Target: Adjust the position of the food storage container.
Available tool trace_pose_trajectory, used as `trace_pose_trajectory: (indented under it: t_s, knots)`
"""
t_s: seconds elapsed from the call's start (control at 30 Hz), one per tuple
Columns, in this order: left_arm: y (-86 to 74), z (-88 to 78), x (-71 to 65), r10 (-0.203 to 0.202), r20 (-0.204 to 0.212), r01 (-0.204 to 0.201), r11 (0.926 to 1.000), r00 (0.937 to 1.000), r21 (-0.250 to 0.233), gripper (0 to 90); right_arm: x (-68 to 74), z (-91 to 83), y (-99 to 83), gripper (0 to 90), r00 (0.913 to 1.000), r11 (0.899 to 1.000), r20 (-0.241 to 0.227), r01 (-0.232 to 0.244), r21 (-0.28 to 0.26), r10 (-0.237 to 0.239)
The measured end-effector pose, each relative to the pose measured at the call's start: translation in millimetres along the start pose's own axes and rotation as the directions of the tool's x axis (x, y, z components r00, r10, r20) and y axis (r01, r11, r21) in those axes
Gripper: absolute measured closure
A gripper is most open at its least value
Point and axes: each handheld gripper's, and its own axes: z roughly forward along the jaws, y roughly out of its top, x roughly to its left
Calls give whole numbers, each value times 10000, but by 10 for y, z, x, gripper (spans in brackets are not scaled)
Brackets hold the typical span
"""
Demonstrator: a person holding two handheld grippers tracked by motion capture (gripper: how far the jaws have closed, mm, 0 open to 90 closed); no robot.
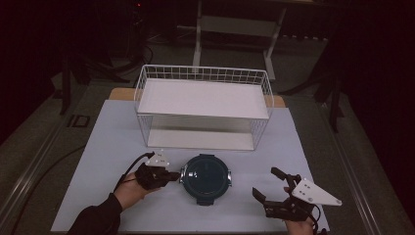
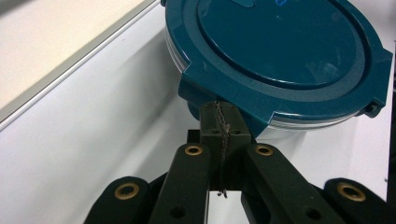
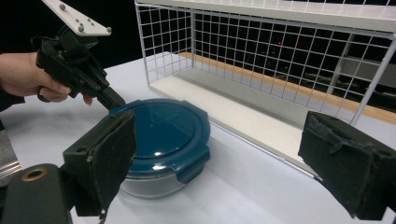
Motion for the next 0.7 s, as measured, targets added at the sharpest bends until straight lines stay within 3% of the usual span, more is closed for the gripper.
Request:
trace_pose_trajectory:
  t_s: [0.7]
  knots:
    - [138,198,-95,127,270,-122,9997,9996,-191,898,10,19,-9,109,10000,10000,-73,62,76,-61]
